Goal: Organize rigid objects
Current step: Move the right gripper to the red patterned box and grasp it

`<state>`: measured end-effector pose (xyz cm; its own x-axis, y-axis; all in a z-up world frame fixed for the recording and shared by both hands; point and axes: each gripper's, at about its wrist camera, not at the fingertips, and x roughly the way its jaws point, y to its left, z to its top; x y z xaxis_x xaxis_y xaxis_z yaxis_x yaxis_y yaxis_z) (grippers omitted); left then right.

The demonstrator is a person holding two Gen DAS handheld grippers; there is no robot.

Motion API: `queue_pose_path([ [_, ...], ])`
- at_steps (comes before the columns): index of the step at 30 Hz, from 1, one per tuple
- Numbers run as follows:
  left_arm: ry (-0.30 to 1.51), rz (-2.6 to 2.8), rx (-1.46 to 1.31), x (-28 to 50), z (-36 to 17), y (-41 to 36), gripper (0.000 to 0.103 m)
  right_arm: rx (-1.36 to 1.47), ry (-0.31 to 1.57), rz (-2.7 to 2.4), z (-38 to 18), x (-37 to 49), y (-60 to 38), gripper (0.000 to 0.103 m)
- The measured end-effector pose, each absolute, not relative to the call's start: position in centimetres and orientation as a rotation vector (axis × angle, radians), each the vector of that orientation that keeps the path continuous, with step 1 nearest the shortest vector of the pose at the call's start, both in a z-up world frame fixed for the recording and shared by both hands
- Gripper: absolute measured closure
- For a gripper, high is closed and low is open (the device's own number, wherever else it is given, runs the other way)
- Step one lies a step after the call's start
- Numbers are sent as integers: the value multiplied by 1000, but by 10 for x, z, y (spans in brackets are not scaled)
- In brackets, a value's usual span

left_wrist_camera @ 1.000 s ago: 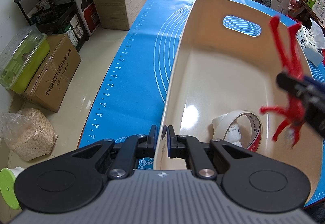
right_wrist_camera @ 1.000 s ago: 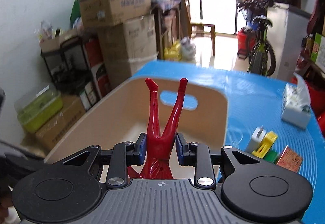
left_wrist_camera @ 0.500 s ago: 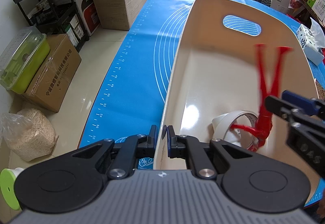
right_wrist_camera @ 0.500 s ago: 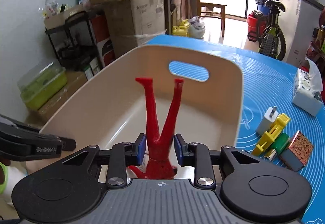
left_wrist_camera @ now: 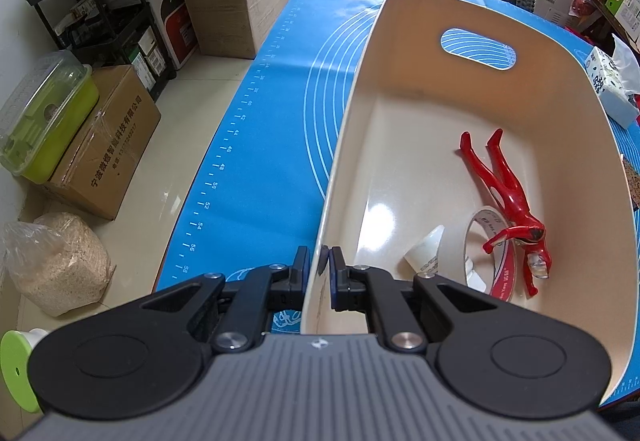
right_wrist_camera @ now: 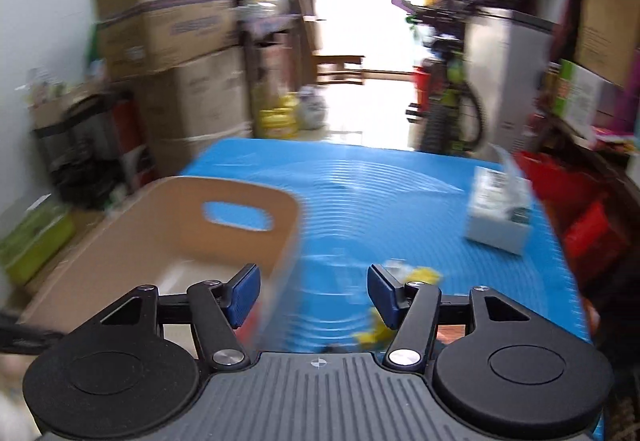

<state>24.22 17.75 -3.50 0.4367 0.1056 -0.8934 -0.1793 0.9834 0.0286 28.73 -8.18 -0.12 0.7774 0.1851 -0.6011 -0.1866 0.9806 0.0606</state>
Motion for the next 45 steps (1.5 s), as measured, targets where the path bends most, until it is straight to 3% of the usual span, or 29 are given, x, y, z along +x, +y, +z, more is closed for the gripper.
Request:
queue_pose_path([
  [12, 1109, 190, -65, 243, -33, 175, 91, -6, 716, -90, -72, 326, -151, 34],
  [20, 1114, 204, -48, 244, -33, 172, 90, 173, 781, -125, -101, 350, -184, 34],
  [41, 1117, 220, -34, 246, -31, 169, 89, 140, 788, -155, -116, 361, -173, 27],
  [44, 1117, 220, -31, 246, -31, 168, 89, 148, 797, -190, -114, 360, -175, 29],
  [45, 1117, 220, -31, 247, -31, 168, 89, 154, 807, -205, -114, 360, -176, 35],
])
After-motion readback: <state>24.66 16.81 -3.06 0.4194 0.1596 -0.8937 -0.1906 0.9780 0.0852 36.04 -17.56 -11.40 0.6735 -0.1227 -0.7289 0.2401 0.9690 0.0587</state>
